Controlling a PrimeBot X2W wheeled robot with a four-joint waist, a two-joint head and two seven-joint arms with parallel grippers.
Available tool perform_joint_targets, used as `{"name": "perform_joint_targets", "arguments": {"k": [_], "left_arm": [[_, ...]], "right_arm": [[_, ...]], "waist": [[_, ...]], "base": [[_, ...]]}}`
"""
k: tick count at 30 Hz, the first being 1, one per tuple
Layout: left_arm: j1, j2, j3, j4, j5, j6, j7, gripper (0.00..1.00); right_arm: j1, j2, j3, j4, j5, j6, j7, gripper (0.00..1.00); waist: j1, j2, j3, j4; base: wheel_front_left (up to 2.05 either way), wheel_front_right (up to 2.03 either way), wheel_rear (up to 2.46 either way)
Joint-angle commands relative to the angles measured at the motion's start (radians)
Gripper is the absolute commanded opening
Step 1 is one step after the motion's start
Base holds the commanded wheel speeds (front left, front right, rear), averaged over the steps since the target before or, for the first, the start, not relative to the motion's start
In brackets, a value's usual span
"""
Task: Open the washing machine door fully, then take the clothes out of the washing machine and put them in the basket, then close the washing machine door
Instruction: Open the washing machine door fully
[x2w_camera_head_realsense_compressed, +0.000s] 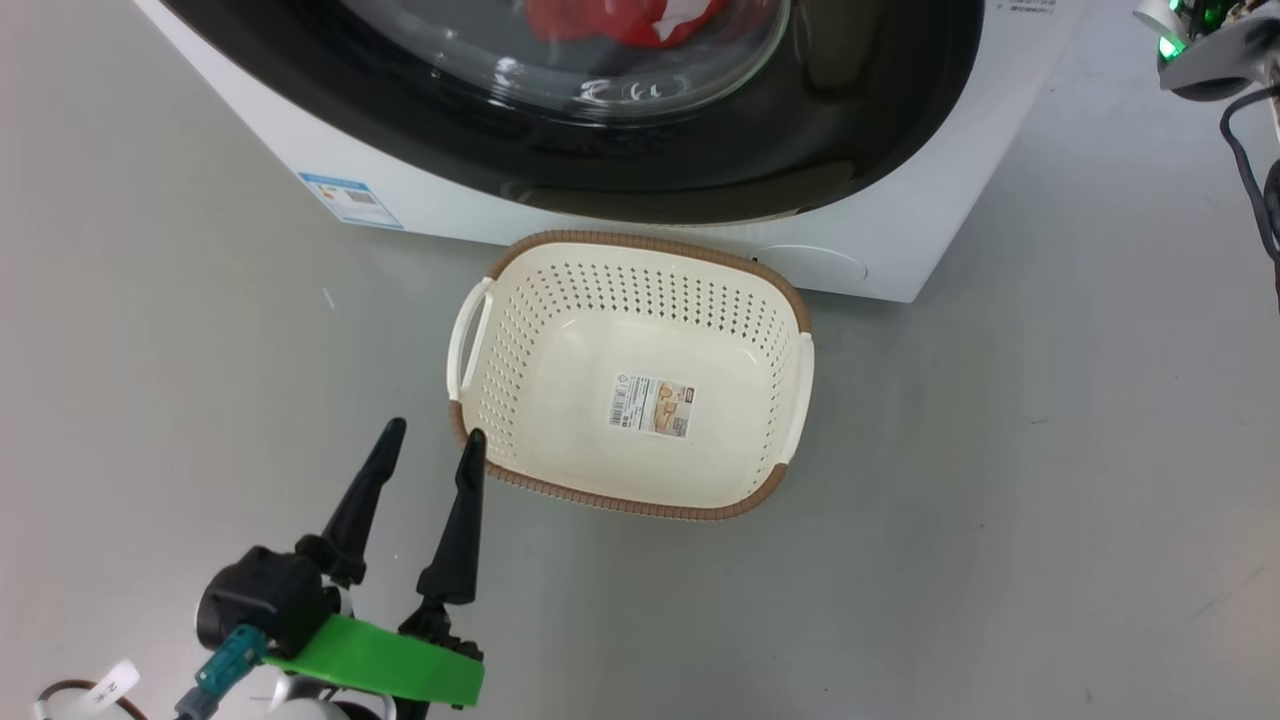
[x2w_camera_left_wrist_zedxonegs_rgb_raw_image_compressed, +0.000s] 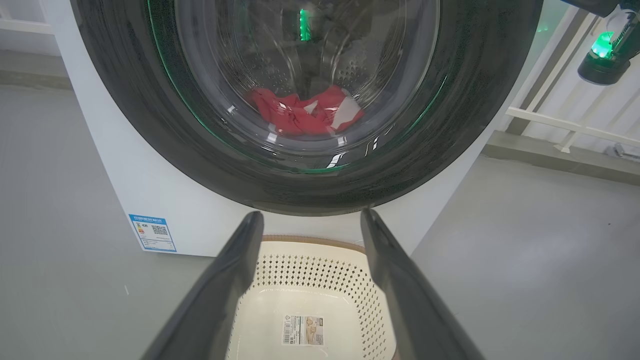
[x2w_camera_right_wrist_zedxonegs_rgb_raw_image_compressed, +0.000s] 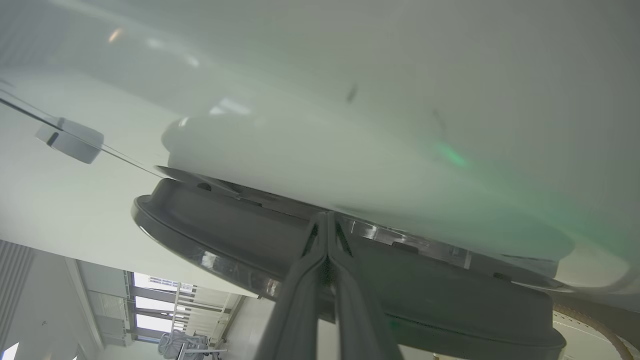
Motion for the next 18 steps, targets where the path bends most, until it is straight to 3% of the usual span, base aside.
{"name": "perform_joint_targets", "arguments": {"k": [1,18], "left_arm": [[-0.023,0.013,0.025,-0.022,-0.005,-0.006,-0.012,1.00],[-0.046,0.010,0.010,-0.015,-0.016,-0.006,-0.012,1.00]], "right_arm": [[-0.032,0.018,0.005,-0.014,0.000,-0.001,0.016,0.00],[-0.086,0.045,0.062,0.056,-0.034,-0.001,0.122,0.00]], "waist": [[0.0000,0.0000,0.008,0.005],[0.0000,0.0000,0.035,0.026]], "base": [[0.00,0.00,0.00],[0.00,0.00,0.00]]}}
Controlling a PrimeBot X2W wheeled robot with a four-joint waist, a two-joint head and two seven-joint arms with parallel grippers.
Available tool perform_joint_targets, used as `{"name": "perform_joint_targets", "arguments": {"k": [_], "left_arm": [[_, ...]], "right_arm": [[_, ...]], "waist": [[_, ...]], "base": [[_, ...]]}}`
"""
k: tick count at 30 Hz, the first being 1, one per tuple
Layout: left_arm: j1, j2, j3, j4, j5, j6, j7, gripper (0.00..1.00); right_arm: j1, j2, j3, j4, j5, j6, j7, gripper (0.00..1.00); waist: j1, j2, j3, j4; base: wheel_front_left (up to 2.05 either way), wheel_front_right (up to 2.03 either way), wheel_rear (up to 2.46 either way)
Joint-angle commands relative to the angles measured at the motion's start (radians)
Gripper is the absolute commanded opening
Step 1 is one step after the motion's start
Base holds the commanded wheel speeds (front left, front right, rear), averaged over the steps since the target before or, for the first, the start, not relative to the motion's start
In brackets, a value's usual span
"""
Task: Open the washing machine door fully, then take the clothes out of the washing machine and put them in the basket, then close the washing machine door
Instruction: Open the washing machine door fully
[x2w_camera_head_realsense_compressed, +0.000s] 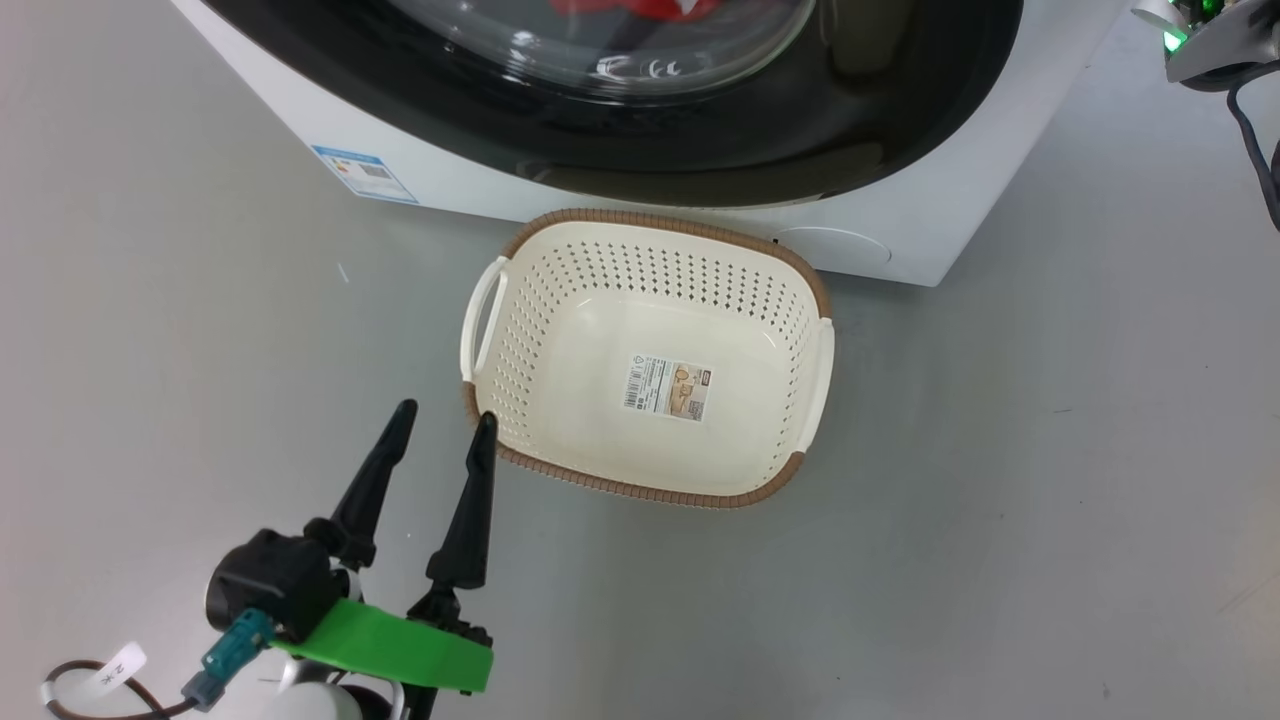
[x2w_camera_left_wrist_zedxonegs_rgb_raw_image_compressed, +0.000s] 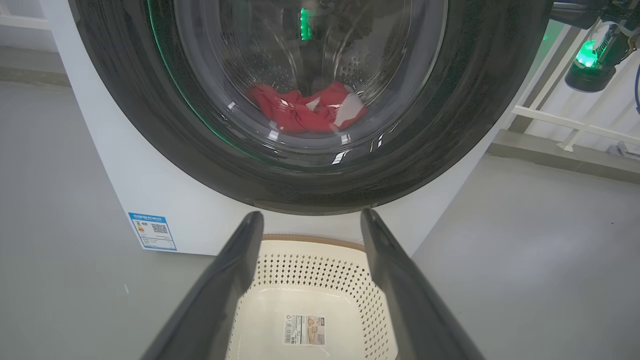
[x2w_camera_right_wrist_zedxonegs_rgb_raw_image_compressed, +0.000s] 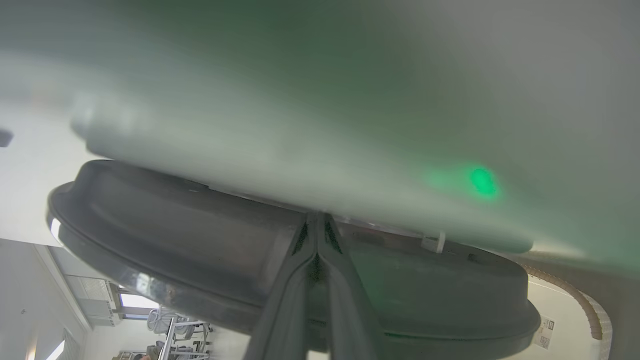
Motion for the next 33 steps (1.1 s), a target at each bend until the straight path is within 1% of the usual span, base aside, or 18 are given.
{"name": "perform_joint_targets", "arguments": {"k": [1,9,20,28,33], "left_arm": [[-0.014,0.012,0.029,-0.016,-0.007,-0.006,-0.012,1.00],[-0.005,0.011,0.034,-0.010,-0.005,-0.006,-0.012,1.00],[0.024,0.010,0.037,-0.007,0.010,-0.006,-0.012,1.00],[0.052,0.010,0.043,0.001,0.024,-0.006,-0.012,1.00],[0.074,0.010,0.045,0.003,0.029,-0.006,-0.012,1.00]], "right_arm": [[-0.014,0.039,0.006,-0.032,-0.004,0.002,0.023,0.00],[0.067,0.042,0.018,-0.113,0.007,0.002,0.098,0.00],[0.212,0.058,0.018,-0.241,0.023,0.002,0.140,0.00],[0.323,0.069,0.021,-0.336,0.013,0.002,0.140,0.00],[0.398,0.080,0.012,-0.390,0.004,0.002,0.112,0.00]], "waist": [[0.0001,0.0000,-0.001,0.001],[0.0001,0.0000,-0.038,-0.005],[0.0001,0.0000,-0.097,-0.033],[0.0001,0.0000,-0.152,-0.046],[0.0001,0.0000,-0.184,-0.048]], "base": [[0.00,0.00,0.00],[0.00,0.00,0.00],[0.00,0.00,0.00],[0.00,0.00,0.00],[0.00,0.00,0.00]]}}
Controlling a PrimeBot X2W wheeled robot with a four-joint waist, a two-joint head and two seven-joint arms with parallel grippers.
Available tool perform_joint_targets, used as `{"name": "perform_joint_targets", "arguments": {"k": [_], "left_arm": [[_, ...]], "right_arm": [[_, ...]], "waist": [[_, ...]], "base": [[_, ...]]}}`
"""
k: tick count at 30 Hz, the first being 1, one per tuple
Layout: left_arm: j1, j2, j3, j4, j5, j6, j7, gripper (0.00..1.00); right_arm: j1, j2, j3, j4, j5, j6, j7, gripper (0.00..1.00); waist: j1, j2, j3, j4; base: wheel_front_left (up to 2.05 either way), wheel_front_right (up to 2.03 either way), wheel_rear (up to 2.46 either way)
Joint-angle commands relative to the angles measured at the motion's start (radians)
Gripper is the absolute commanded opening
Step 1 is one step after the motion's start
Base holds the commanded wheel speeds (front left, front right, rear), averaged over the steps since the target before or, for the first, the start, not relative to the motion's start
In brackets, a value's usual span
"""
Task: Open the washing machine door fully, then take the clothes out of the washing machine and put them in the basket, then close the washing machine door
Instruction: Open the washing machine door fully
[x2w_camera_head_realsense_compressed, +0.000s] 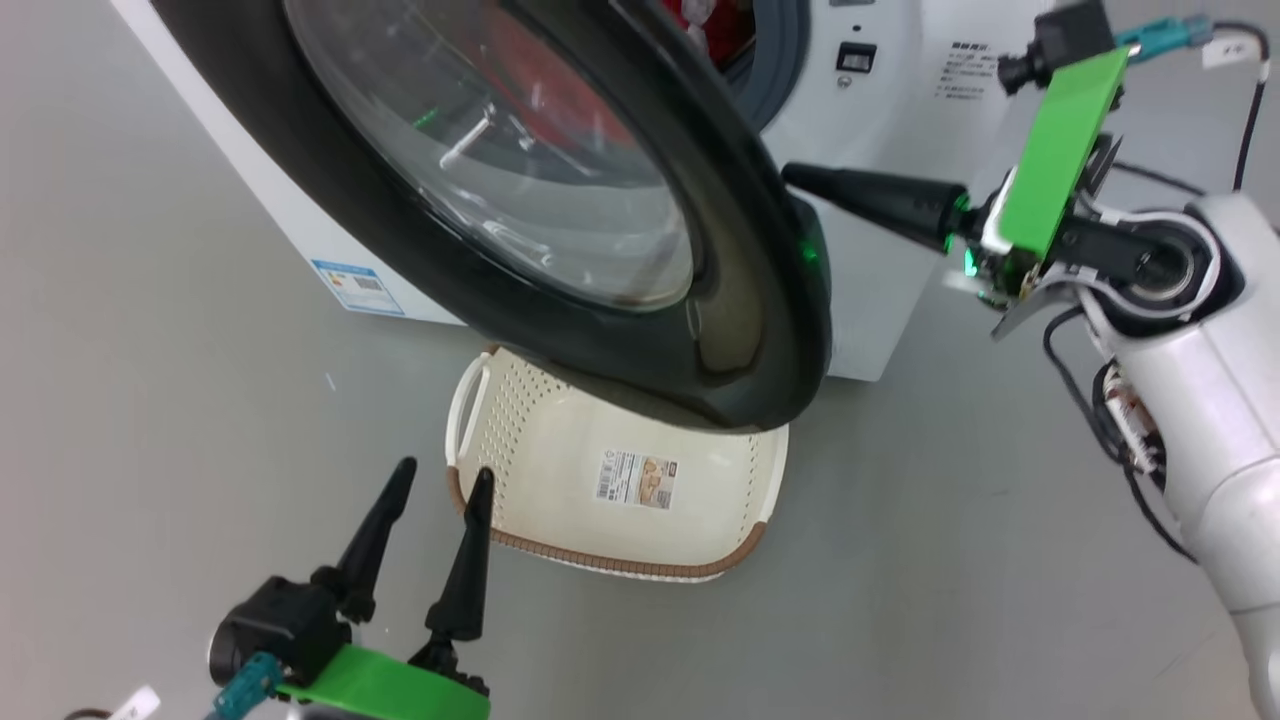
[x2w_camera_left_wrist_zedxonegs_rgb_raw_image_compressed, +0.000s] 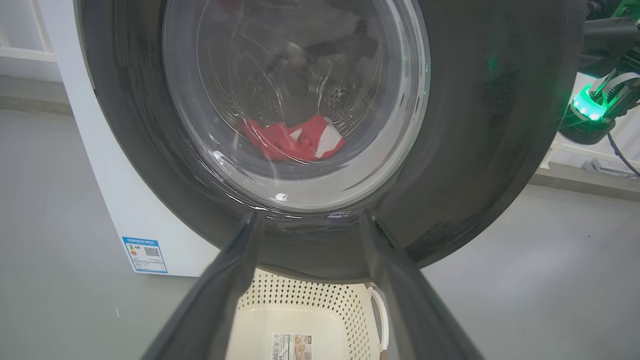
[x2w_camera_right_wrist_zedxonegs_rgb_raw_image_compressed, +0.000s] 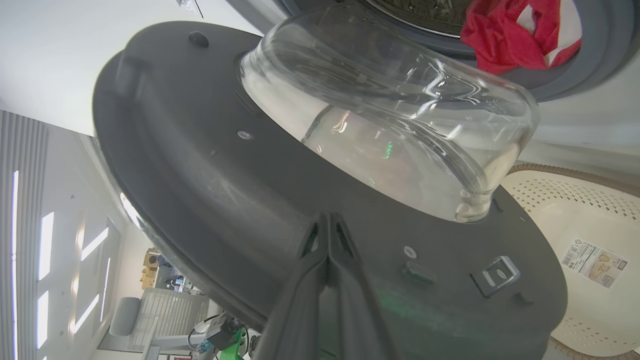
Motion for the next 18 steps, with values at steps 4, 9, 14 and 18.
{"name": "perform_joint_targets", "arguments": {"k": [4,9,14,18], "left_arm": [[0.032,0.011,0.044,-0.025,0.017,-0.006,-0.012,1.00],[0.047,0.011,0.049,-0.028,0.016,-0.006,-0.012,1.00],[0.057,0.011,0.048,-0.028,0.011,-0.006,-0.012,1.00],[0.064,0.011,0.048,-0.030,0.008,-0.006,-0.012,1.00]], "right_arm": [[0.081,0.025,0.011,-0.091,-0.027,0.008,-0.009,0.00],[0.123,0.039,0.013,-0.131,-0.045,0.008,-0.033,0.00],[0.162,0.065,0.008,-0.178,-0.061,0.008,-0.070,0.00],[0.195,0.079,0.018,-0.206,-0.069,0.008,-0.073,0.00]], "waist": [[0.0000,0.0000,-0.036,0.002],[0.0000,0.0000,-0.048,0.008],[0.0000,0.0000,-0.060,0.023],[0.0000,0.0000,-0.072,0.037]], "base": [[0.00,0.00,0.00],[0.00,0.00,0.00],[0.00,0.00,0.00],[0.00,0.00,0.00]]}}
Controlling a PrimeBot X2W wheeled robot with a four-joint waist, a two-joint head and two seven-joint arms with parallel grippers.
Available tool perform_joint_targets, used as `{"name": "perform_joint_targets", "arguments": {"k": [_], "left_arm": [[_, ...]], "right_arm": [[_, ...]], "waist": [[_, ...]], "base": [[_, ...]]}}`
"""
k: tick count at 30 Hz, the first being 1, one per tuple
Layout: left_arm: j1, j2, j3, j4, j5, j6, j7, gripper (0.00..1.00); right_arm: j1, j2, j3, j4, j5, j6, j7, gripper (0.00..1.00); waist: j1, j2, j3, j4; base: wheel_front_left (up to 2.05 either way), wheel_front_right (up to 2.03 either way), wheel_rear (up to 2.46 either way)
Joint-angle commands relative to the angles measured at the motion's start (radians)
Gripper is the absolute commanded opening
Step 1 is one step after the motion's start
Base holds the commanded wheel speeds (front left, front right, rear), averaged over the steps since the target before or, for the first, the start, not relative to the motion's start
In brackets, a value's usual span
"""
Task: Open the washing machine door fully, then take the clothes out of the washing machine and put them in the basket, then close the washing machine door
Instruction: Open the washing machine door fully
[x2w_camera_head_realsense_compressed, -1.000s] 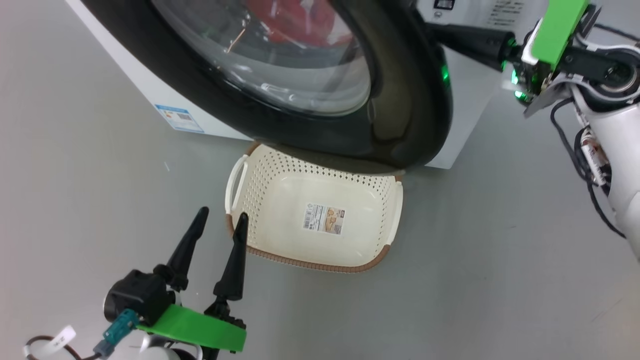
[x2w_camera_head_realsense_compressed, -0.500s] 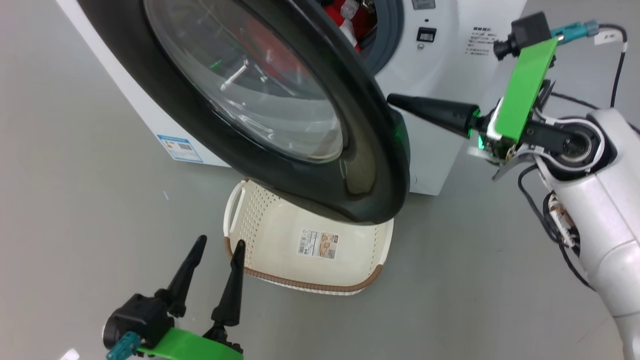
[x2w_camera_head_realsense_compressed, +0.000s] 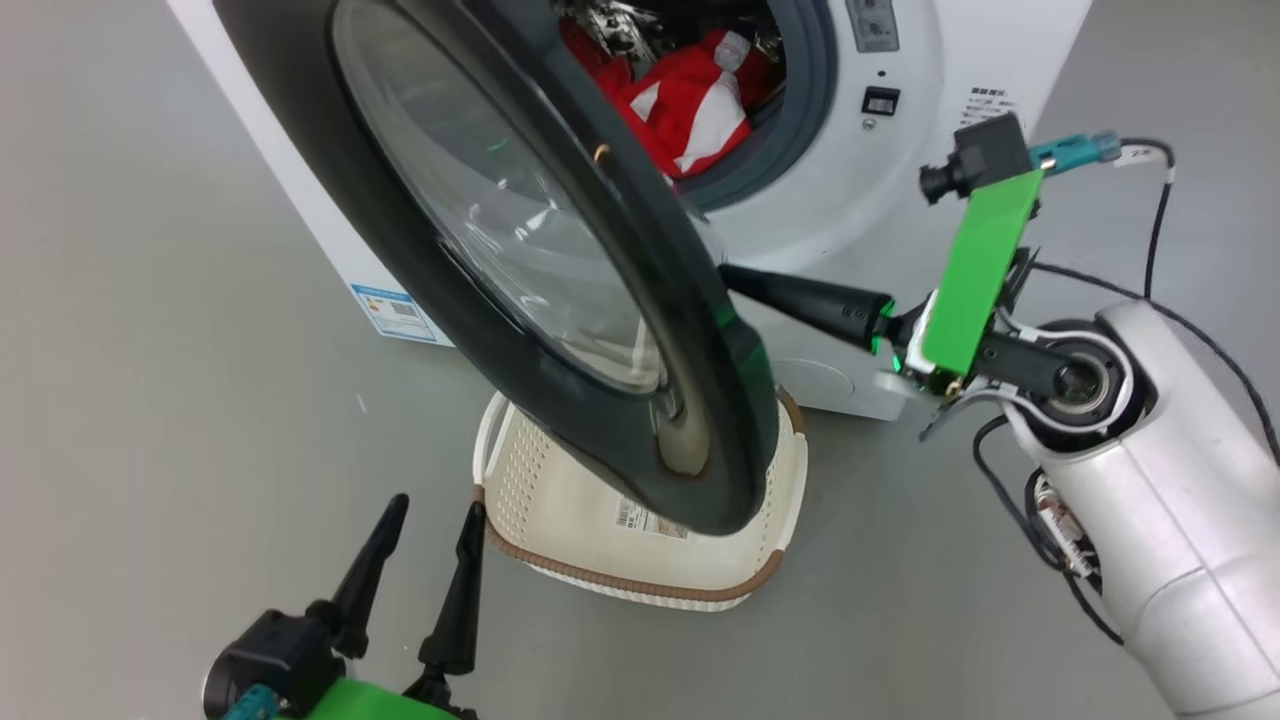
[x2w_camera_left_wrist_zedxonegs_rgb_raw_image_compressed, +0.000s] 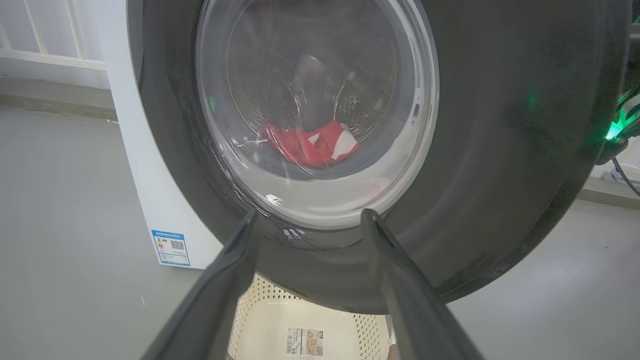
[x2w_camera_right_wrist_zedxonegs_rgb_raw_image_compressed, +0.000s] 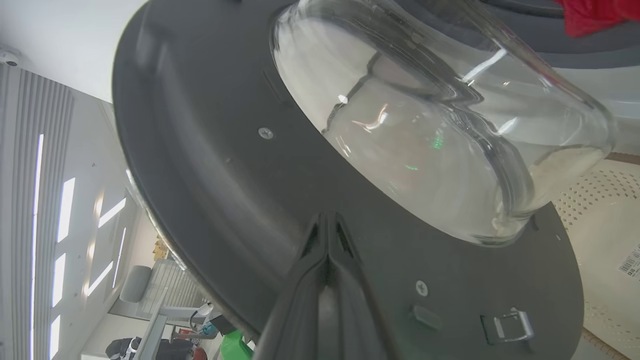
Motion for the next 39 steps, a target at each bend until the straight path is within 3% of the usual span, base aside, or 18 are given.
{"name": "perform_joint_targets", "arguments": {"k": [1,17,39], "left_arm": [[0.007,0.010,0.034,-0.026,0.002,-0.006,-0.012,1.00],[0.060,0.010,0.058,-0.045,0.012,-0.006,-0.012,1.00],[0.062,0.010,0.107,-0.042,-0.003,-0.006,-0.012,1.00]], "right_arm": [[0.019,0.022,0.016,-0.041,-0.011,0.008,-0.001,0.00],[0.177,0.052,0.089,-0.202,-0.086,0.008,-0.084,0.00],[0.165,0.027,0.294,-0.262,-0.143,0.008,-0.244,0.00]], "waist": [[0.0000,-0.0001,-0.009,0.009],[0.0000,-0.0001,-0.063,0.066],[0.0000,-0.0001,-0.062,0.162]], "base": [[0.00,0.00,0.00],[0.00,0.00,0.00],[0.00,0.00,0.00]]}}
